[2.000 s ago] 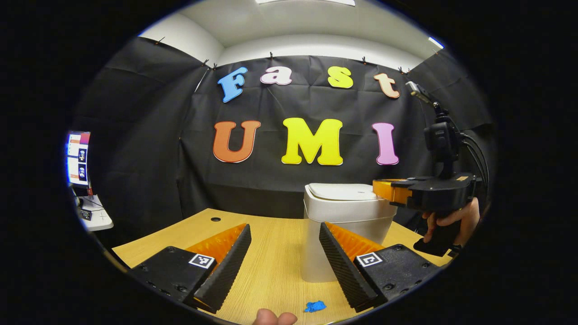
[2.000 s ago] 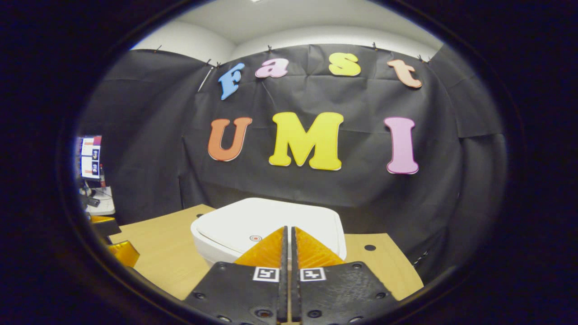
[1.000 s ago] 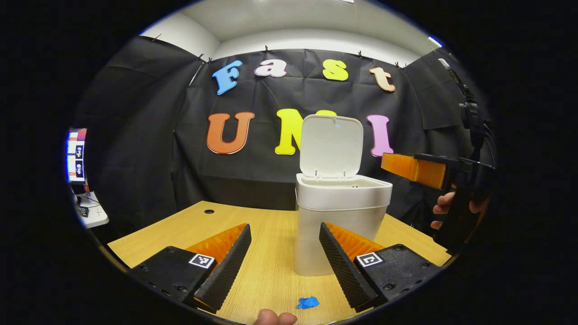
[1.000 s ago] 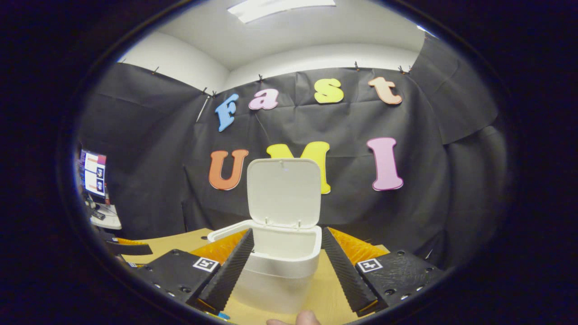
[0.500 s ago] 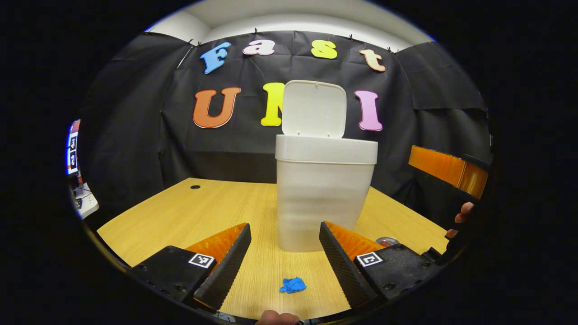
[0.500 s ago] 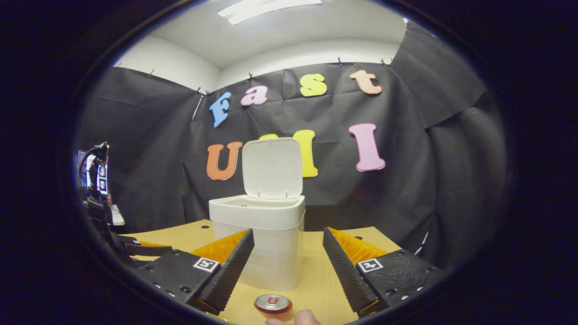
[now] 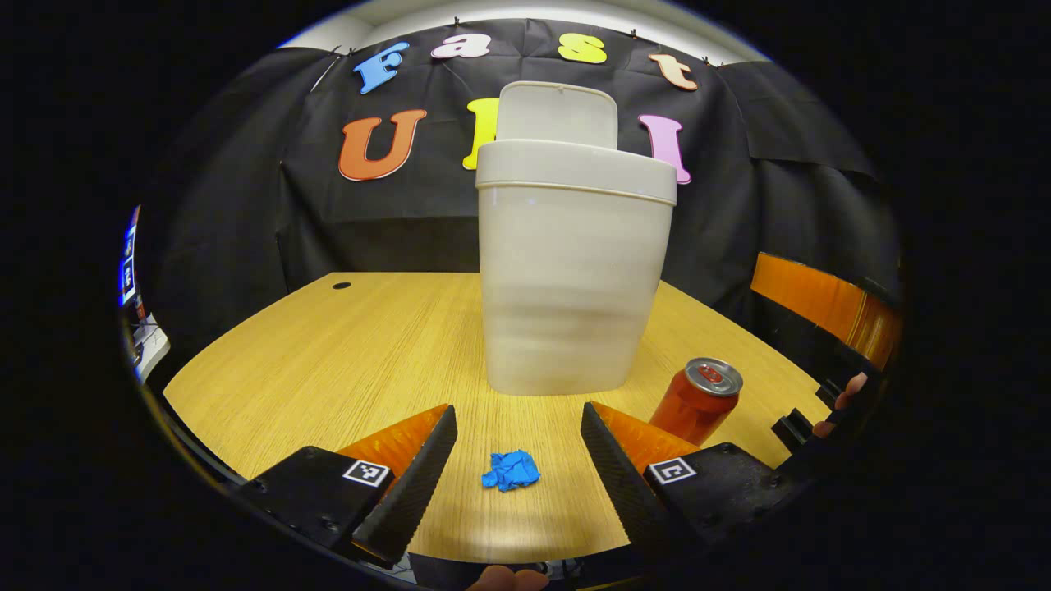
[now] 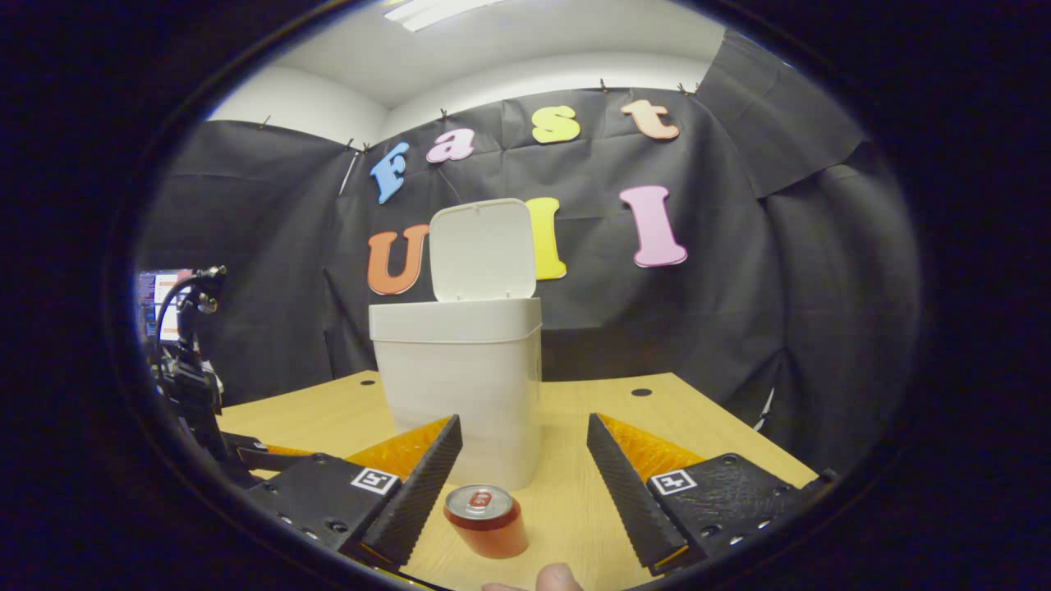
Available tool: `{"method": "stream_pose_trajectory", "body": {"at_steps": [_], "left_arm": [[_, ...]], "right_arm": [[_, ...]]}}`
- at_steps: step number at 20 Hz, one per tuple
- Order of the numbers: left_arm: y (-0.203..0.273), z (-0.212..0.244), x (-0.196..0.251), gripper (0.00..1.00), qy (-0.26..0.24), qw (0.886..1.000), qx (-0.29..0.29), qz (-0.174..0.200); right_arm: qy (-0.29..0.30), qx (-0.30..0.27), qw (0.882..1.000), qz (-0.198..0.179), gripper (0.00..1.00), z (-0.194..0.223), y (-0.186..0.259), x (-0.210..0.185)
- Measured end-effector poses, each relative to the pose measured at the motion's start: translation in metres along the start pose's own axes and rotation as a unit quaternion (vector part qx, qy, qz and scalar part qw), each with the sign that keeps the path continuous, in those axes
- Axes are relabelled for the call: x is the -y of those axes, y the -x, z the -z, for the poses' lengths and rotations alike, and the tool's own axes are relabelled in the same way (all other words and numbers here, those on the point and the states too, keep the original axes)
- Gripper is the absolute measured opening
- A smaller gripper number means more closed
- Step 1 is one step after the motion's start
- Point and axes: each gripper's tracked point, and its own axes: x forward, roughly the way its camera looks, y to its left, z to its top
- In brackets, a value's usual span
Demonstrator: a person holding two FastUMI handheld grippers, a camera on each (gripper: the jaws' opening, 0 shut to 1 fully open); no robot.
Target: Press the lid of the desktop garbage bin to open it, pick up the crumpled paper on the desktop and throw it into the bin, then pick up the pop can on the desktop and drop it into the bin, and finally close the garbage bin lid.
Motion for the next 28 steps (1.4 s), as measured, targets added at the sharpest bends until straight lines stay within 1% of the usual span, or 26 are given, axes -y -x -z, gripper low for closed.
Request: {"method": "stream_pose_trajectory", "body": {"at_steps": [2,7,10,11,12,14,15,16,18,20,22,24,26,27,28], "left_arm": [[-0.005,0.013,-0.001,0.98,0.0,1.0,-0.015,-0.006],[-0.012,0.039,0.002,0.99,0.008,0.999,-0.05,-0.005],[-0.015,0.044,-0.001,0.99,0.009,0.998,-0.058,-0.008],[-0.016,0.047,-0.002,0.99,0.009,0.998,-0.062,-0.01],[-0.017,0.05,-0.001,0.99,0.01,0.998,-0.066,-0.01],[-0.019,0.053,-0.003,0.99,0.01,0.997,-0.072,-0.016],[-0.021,0.056,-0.001,0.99,0.01,0.997,-0.074,-0.016],[-0.022,0.059,0.0,0.98,0.009,0.997,-0.077,-0.018],[-0.024,0.064,-0.004,0.99,0.004,0.996,-0.085,-0.028],[-0.025,0.068,-0.006,0.97,0.009,0.995,-0.091,-0.03],[-0.024,0.068,-0.009,0.93,0.004,0.995,-0.09,-0.039],[-0.025,0.069,-0.011,0.86,-0.001,0.995,-0.093,-0.045],[-0.023,0.069,-0.01,0.75,-0.002,0.995,-0.092,-0.045],[-0.024,0.069,-0.011,0.67,-0.002,0.995,-0.092,-0.045],[-0.024,0.069,-0.011,0.65,-0.003,0.995,-0.091,-0.043]], "right_arm": [[0.0,-0.01,1.0,0.004,0.95,0.01,0.001,0.005],[0.003,-0.024,1.0,0.005,0.95,0.029,0.004,0.005],[0.008,-0.026,1.0,0.002,0.95,0.033,0.007,0.003],[0.009,-0.027,1.0,0.001,0.97,0.035,0.007,0.003],[0.01,-0.027,1.0,0.0,0.95,0.035,0.008,0.002],[0.012,-0.027,1.0,0.002,0.95,0.035,0.008,0.004],[0.011,-0.026,1.0,0.002,0.97,0.036,0.009,0.004],[0.009,-0.028,1.0,0.001,0.95,0.037,0.01,0.003],[0.009,-0.033,0.999,-0.002,0.95,0.042,0.011,0.0],[0.013,-0.037,0.999,-0.006,0.95,0.046,0.013,-0.003],[0.012,-0.041,0.999,-0.012,0.95,0.05,0.015,-0.008],[0.011,-0.044,0.999,-0.016,0.95,0.054,0.016,-0.011],[0.011,-0.048,0.999,-0.019,0.95,0.058,0.016,-0.014],[0.012,-0.051,0.998,-0.018,0.95,0.06,0.016,-0.014],[0.012,-0.053,0.998,-0.017,0.95,0.062,0.016,-0.014]]}}
